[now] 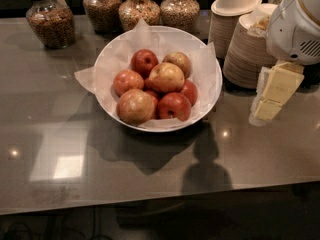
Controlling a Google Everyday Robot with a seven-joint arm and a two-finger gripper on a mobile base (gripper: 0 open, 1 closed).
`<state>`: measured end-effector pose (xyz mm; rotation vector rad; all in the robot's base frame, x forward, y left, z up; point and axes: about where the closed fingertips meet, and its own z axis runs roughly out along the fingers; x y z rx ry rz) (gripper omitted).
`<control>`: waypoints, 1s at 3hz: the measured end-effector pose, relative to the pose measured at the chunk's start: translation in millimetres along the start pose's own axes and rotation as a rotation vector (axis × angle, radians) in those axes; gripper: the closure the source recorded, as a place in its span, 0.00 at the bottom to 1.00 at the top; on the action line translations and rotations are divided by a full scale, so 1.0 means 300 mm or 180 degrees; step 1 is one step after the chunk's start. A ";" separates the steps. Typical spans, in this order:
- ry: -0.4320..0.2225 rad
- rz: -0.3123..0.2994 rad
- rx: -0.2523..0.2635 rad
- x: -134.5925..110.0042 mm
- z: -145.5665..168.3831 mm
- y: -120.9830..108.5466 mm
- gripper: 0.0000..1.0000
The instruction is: Pick apple from white bowl
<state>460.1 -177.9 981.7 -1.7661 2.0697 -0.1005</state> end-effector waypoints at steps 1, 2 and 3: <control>-0.0142 0.0102 0.0069 -0.003 0.009 -0.017 0.00; -0.0494 0.0142 0.0210 -0.051 0.036 -0.074 0.00; -0.0912 0.0116 0.0347 -0.133 0.044 -0.139 0.00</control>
Offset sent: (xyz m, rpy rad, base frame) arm 0.0653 0.0332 0.0086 0.3255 -0.1995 0.0108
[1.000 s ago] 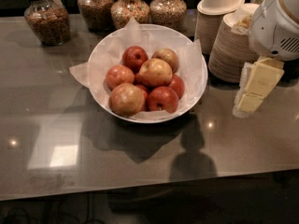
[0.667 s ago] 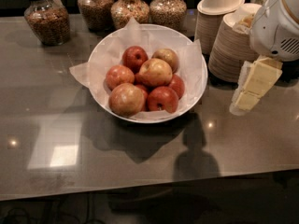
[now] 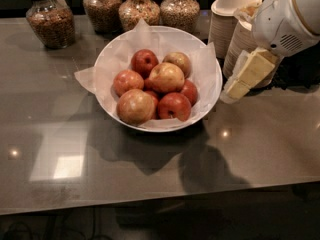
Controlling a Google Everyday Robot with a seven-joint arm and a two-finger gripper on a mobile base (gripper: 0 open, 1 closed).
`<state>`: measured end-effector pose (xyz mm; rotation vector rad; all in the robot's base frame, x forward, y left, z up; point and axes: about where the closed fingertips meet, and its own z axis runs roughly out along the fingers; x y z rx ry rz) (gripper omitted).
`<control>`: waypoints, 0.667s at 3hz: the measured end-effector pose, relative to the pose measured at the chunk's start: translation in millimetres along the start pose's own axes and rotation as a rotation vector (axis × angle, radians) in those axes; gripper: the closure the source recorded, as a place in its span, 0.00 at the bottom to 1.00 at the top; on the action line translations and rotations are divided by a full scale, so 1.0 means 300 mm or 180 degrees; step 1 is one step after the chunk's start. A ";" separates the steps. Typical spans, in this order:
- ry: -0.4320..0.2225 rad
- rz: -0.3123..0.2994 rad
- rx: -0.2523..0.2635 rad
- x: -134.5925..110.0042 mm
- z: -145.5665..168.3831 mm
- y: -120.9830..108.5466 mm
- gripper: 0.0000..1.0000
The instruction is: Pick apple from white bowl
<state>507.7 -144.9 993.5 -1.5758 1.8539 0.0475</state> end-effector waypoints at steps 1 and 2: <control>-0.0308 0.0066 0.0066 -0.059 0.010 -0.026 0.00; -0.0731 0.0127 -0.0013 -0.162 0.056 -0.029 0.07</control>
Offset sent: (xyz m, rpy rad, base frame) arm 0.0255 0.0851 0.0252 0.4015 -0.0348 0.1271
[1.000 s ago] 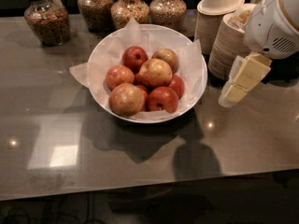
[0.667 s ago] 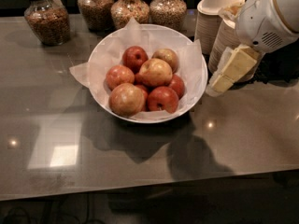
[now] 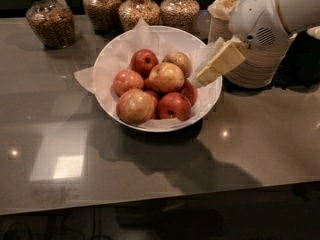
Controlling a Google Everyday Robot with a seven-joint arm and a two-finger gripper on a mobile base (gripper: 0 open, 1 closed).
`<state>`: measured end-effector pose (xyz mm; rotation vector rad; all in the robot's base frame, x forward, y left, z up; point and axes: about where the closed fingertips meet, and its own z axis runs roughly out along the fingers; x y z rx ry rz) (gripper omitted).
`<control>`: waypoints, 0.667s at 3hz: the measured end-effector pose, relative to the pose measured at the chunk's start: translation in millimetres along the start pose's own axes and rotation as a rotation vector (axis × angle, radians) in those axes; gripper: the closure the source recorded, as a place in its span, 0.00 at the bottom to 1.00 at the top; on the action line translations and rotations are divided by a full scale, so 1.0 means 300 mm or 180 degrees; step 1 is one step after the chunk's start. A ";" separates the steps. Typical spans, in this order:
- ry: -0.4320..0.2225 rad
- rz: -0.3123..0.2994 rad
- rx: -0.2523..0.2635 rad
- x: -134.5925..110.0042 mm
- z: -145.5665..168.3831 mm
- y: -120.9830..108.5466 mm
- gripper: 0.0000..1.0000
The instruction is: Pick apple from white bowl
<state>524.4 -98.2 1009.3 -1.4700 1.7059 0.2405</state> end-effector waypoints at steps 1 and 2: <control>-0.0195 0.0042 -0.0213 -0.094 0.082 0.019 0.04; -0.0242 0.0116 -0.0444 -0.151 0.147 0.048 0.05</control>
Offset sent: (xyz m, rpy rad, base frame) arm 0.0081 0.0922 -0.0069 0.1043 0.1827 0.1432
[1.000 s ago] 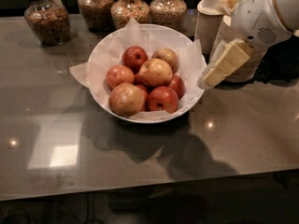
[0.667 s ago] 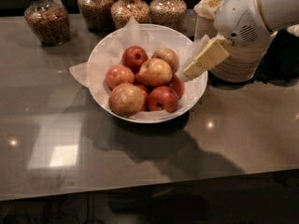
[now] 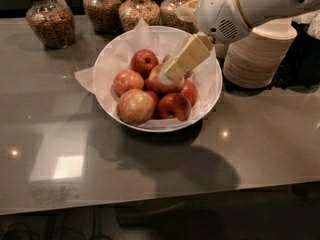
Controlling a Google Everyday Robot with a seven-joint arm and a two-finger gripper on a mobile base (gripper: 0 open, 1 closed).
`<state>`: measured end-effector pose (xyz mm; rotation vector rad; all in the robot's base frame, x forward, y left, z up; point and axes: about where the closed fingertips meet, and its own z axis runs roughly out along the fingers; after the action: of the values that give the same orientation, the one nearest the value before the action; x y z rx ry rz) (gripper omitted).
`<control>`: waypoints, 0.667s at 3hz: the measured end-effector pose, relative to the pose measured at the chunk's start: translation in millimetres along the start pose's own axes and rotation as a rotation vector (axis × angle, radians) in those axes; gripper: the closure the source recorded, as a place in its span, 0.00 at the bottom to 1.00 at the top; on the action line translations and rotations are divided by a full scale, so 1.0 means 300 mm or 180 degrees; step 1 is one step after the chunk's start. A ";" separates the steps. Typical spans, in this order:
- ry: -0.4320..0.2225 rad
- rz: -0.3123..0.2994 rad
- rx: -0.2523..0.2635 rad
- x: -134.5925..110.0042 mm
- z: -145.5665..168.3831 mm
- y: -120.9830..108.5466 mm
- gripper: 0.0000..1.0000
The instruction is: Pick apple from white bowl
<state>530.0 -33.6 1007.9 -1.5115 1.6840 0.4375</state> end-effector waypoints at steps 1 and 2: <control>0.0059 0.0166 -0.0228 0.025 0.048 0.043 0.06; 0.0208 0.0278 -0.0270 0.073 0.064 0.069 0.15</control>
Offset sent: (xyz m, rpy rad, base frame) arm -0.0156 -0.0055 -0.0548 -0.0764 0.1903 -0.0432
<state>518.1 -29.5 974.5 -1.5318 1.8078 0.5167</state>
